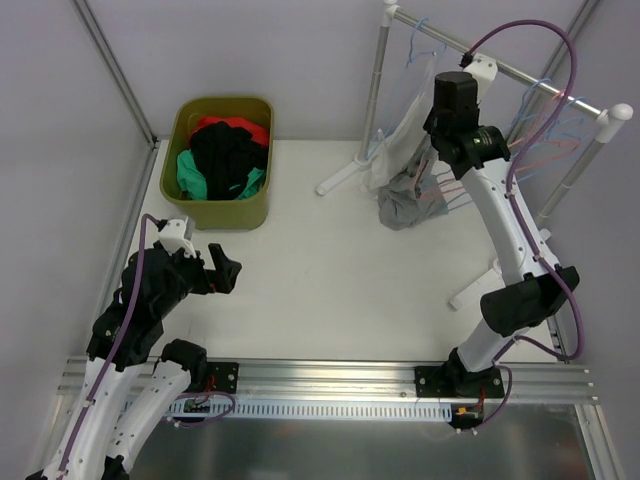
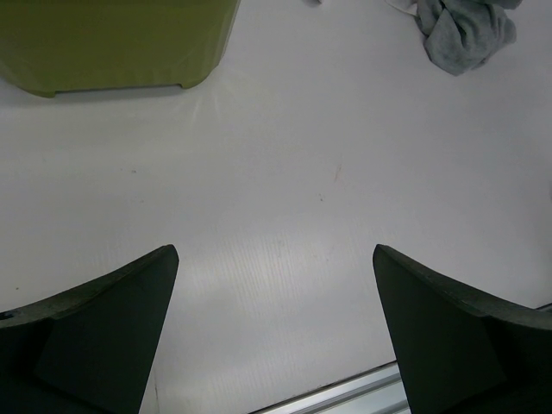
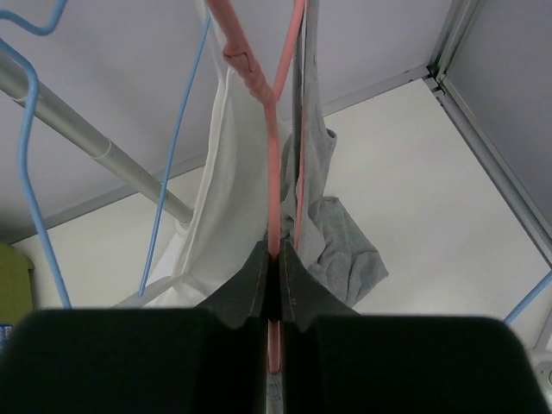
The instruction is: Remove the tank top from the hanger
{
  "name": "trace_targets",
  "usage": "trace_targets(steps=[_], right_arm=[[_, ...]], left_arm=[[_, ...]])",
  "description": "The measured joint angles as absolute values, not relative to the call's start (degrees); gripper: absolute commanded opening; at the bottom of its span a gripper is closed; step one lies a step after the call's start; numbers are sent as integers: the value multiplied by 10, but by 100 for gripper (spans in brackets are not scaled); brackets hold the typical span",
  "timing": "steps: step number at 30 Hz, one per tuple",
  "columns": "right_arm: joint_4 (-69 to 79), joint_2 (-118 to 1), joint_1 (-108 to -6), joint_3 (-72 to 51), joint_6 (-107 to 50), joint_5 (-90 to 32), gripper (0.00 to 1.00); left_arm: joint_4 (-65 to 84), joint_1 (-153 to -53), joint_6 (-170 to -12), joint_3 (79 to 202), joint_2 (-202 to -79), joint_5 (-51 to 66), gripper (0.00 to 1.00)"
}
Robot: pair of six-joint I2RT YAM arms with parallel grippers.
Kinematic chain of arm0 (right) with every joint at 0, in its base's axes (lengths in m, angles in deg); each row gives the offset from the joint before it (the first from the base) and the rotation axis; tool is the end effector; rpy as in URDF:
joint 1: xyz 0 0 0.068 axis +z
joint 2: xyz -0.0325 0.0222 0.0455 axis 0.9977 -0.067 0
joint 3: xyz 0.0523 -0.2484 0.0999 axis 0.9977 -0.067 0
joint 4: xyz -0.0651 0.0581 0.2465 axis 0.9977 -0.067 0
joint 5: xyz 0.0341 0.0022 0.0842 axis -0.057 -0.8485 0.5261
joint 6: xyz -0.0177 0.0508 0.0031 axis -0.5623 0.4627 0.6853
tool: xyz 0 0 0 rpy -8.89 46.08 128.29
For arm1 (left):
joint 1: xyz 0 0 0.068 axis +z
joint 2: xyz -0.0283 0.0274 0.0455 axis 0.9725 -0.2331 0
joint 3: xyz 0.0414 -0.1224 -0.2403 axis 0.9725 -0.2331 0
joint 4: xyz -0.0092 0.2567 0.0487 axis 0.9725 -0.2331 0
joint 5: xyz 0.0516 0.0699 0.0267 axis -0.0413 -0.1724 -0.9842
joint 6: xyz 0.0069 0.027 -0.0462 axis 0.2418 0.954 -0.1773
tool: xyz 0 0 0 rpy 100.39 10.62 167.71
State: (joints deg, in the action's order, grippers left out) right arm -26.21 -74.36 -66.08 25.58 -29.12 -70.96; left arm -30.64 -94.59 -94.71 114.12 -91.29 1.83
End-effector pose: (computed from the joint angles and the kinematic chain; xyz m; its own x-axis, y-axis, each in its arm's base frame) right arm 0.3544 0.1080 0.4681 -0.2443 0.0046 -0.9697 0.2568 0.9646 -0.0602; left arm 0.0905 -0.0311 0.3352 -0.3764 -0.1557 -0.9133 0.2597 0.9285 -0.2654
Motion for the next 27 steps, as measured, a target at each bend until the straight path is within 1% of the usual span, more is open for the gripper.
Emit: trace_targets(steps=[5, 10, 13, 16, 22, 25, 27], right_arm=[[-261, -691, -660, 243, -284, -690, 0], [-254, -608, -658, 207, -280, -624, 0], [-244, -546, -658, 147, -279, -578, 0], [-237, -473, -658, 60, -278, -525, 0], [-251, -331, -658, -99, -272, -398, 0], [-270, -267, -657, -138, -275, -336, 0], [-288, -224, -657, -148, -282, -287, 0]], left_arm=[[-304, -946, -947, 1141, -913, 20, 99], [-302, -946, -947, 1141, -913, 30, 99], [-298, -946, -944, 1140, -908, 43, 99], [-295, -946, -938, 1140, -893, 57, 99], [-267, -946, -933, 1144, -871, 143, 99], [-243, -946, -938, 1164, -880, 189, 99], [-213, -946, -947, 1194, -910, 220, 99]])
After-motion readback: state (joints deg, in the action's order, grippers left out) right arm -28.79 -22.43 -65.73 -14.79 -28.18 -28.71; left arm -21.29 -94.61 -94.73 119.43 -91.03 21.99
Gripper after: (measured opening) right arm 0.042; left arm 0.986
